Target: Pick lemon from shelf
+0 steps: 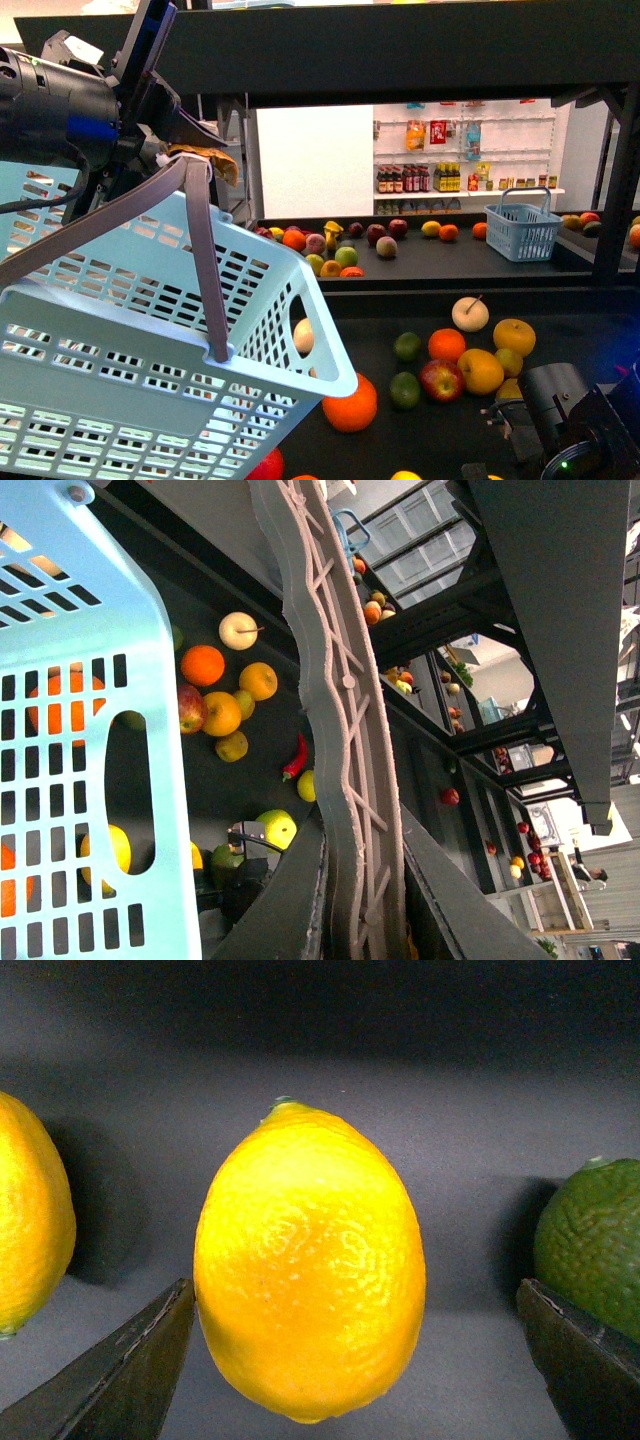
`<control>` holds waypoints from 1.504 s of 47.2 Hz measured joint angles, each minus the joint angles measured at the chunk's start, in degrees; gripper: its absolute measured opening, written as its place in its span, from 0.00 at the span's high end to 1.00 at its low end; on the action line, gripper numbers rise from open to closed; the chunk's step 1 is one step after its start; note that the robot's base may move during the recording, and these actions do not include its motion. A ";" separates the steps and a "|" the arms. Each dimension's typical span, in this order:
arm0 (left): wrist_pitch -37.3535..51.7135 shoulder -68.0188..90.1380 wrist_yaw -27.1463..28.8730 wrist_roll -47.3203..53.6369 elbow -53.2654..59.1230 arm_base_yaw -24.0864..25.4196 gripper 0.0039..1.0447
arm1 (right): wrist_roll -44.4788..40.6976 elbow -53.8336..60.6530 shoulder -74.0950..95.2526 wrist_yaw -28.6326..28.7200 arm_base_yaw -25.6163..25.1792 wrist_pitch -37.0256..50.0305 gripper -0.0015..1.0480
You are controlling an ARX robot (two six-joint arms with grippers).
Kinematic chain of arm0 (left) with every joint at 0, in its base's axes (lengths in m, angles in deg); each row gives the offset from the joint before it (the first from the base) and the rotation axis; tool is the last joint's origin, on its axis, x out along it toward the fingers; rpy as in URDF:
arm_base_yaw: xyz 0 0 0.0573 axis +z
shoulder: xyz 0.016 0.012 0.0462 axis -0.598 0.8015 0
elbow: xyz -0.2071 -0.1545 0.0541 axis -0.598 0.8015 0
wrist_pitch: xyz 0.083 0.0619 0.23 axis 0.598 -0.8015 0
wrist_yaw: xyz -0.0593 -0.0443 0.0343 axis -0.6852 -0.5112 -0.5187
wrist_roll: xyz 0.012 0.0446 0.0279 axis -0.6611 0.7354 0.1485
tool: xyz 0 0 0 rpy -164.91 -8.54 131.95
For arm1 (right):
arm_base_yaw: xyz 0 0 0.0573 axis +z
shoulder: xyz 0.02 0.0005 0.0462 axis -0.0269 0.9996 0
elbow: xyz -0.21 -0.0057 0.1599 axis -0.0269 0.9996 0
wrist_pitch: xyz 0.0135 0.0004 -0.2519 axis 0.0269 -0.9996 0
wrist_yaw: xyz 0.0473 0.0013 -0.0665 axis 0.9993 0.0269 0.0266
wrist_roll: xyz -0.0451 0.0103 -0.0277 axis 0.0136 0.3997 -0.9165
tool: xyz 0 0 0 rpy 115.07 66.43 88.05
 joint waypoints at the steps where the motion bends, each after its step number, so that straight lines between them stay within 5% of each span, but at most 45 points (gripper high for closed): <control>1: 0.00 0.00 0.00 0.00 0.00 0.00 0.88 | 0.02 -0.44 0.26 -0.02 0.11 -0.13 0.07; 16: 0.00 0.00 -0.02 0.00 0.00 0.00 0.88 | 0.42 -5.25 4.17 -0.90 0.85 -1.68 0.07; 23: 0.00 0.00 0.00 0.00 0.00 0.00 0.88 | 0.87 -5.60 4.48 -1.14 0.90 -1.55 0.32; 34: 0.00 0.00 0.00 0.00 0.00 0.00 0.88 | -0.09 2.05 -2.91 -1.38 -0.31 1.64 0.36; 50: 0.00 0.00 0.00 0.00 0.00 0.00 0.88 | 2.89 9.38 -32.24 9.25 -0.33 1.09 0.37; 71: 0.00 0.00 0.00 0.00 0.00 0.00 0.88 | 8.61 5.29 -43.67 20.72 11.41 -4.74 0.37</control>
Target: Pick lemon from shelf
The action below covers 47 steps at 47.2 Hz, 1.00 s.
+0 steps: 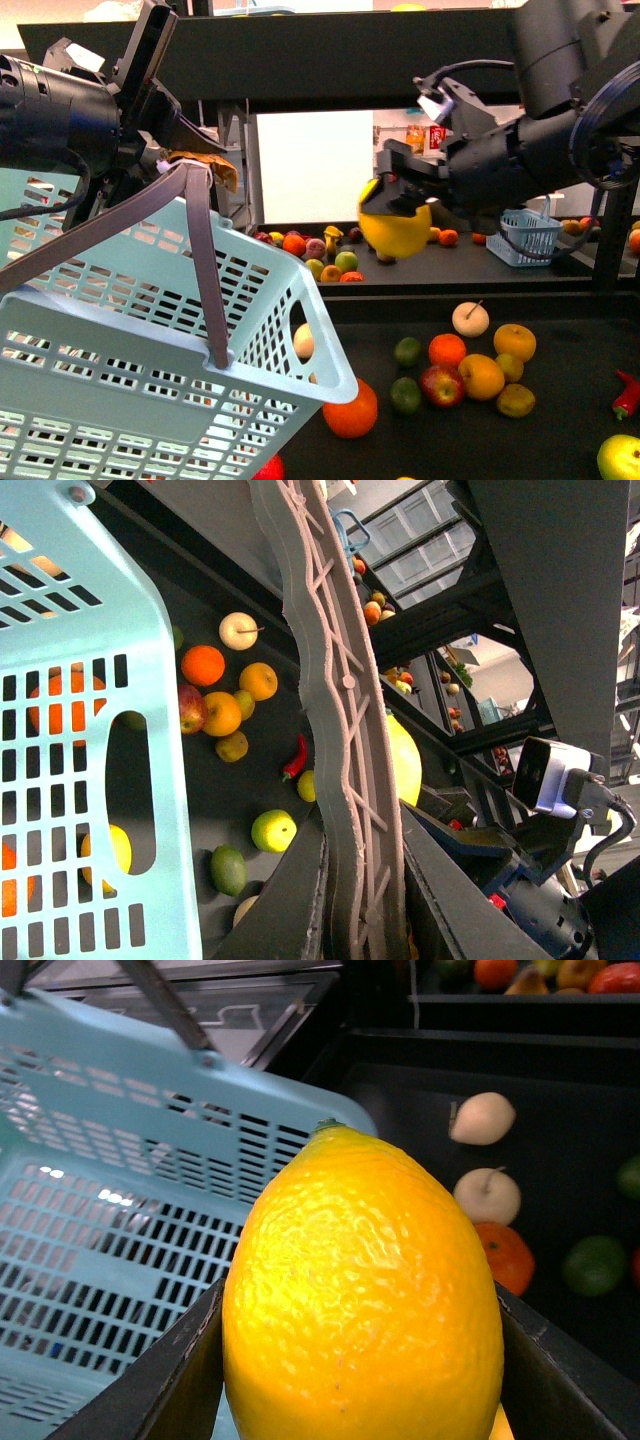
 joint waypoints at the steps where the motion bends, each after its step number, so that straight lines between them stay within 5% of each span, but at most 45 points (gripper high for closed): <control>1: 0.00 0.00 0.00 0.00 0.00 0.00 0.88 | 0.17 -0.39 0.02 0.22 0.85 -0.42 0.37; 31: 0.00 0.00 0.00 -0.02 0.00 0.00 0.88 | 2.27 -8.61 9.49 -1.51 10.23 -2.12 0.37; 41: 0.00 0.00 0.00 -0.02 0.00 0.00 0.88 | 2.25 -9.42 9.70 -2.25 11.43 -1.95 0.08; 47: 0.00 0.00 -0.02 -0.07 0.02 0.00 0.88 | 2.36 -9.33 9.70 -2.82 10.88 -0.55 0.08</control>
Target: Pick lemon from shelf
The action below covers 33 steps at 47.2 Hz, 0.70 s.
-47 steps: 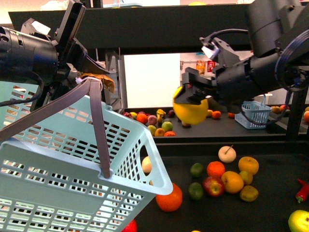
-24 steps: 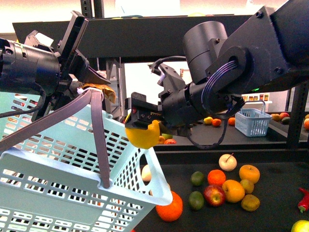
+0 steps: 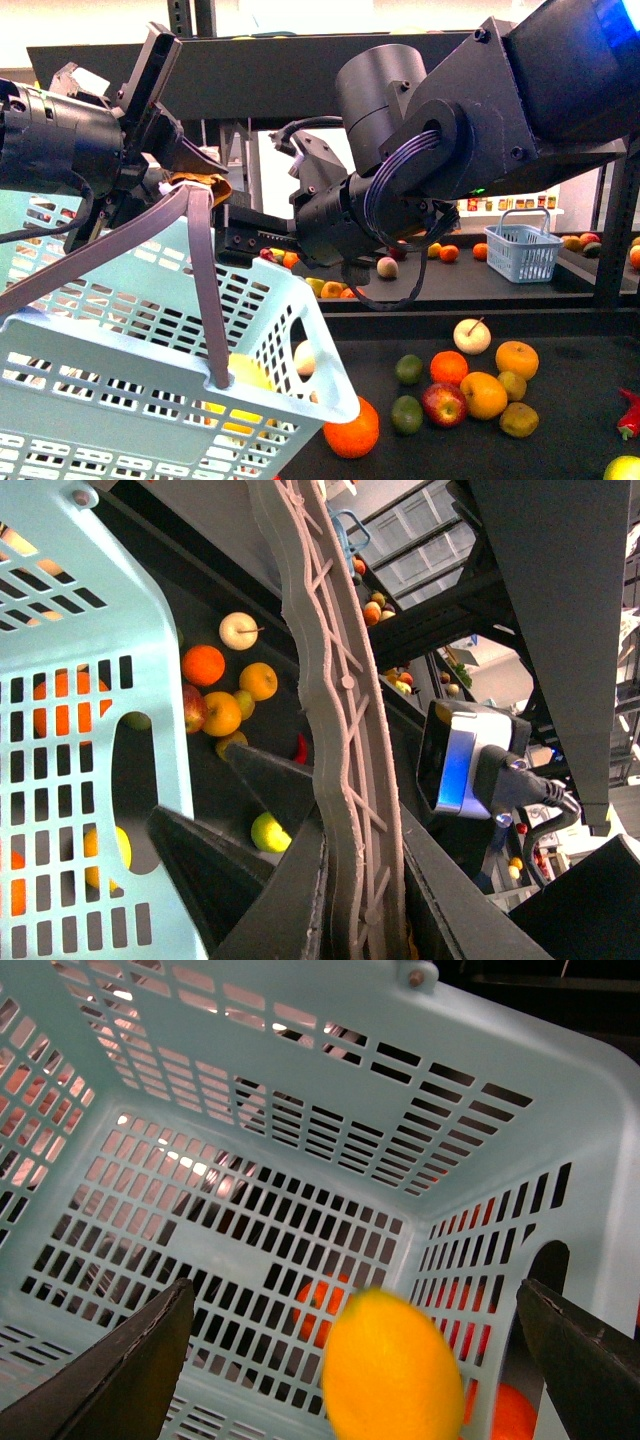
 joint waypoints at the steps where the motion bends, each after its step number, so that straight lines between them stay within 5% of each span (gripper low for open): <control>1: -0.04 0.00 0.26 0.39 0.07 0.00 0.88 | 0.04 0.04 -0.02 -0.15 -0.17 0.35 0.07; 11: 0.00 0.02 0.13 0.17 0.37 0.00 0.88 | 0.17 4.42 -2.99 -3.21 -4.79 4.24 0.07; 33: 0.00 0.02 -0.13 0.02 0.37 0.00 0.88 | -11.72 26.32 -12.11 -9.29 -24.48 16.90 0.07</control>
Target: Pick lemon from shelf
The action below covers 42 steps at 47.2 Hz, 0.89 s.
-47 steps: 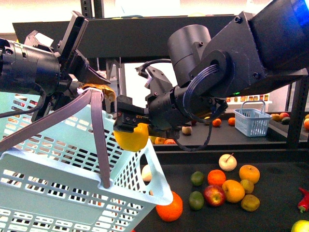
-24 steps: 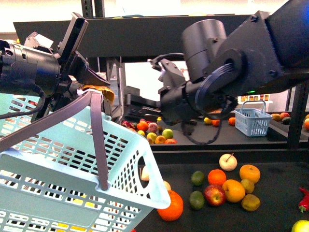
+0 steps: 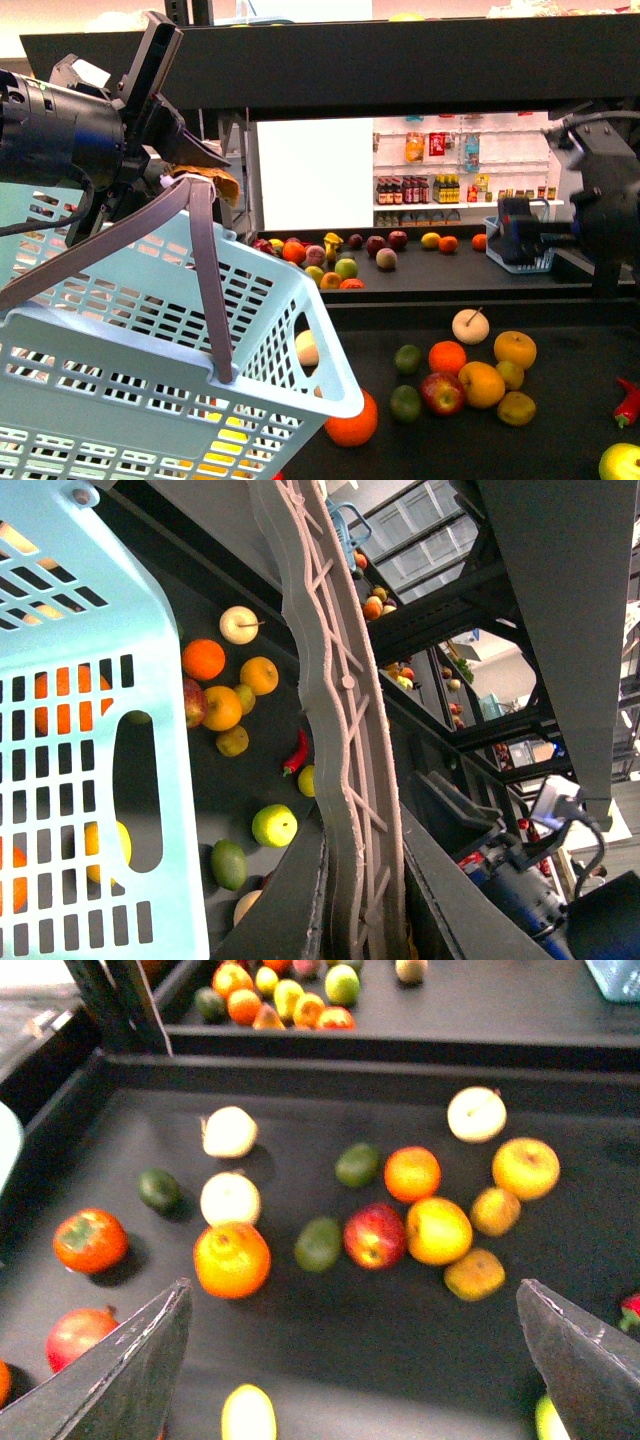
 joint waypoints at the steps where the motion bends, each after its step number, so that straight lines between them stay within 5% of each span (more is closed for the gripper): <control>1: 0.00 0.00 0.00 0.00 0.00 0.00 0.88 | -0.24 0.37 0.24 0.00 -0.17 0.26 0.07; 14: 0.00 0.00 0.22 0.04 0.00 0.00 0.88 | -3.17 4.94 12.79 -1.18 -1.60 4.85 0.07; 42: 0.00 0.00 0.15 0.02 0.00 0.00 0.88 | -2.19 -8.94 35.89 -5.73 9.35 2.27 0.07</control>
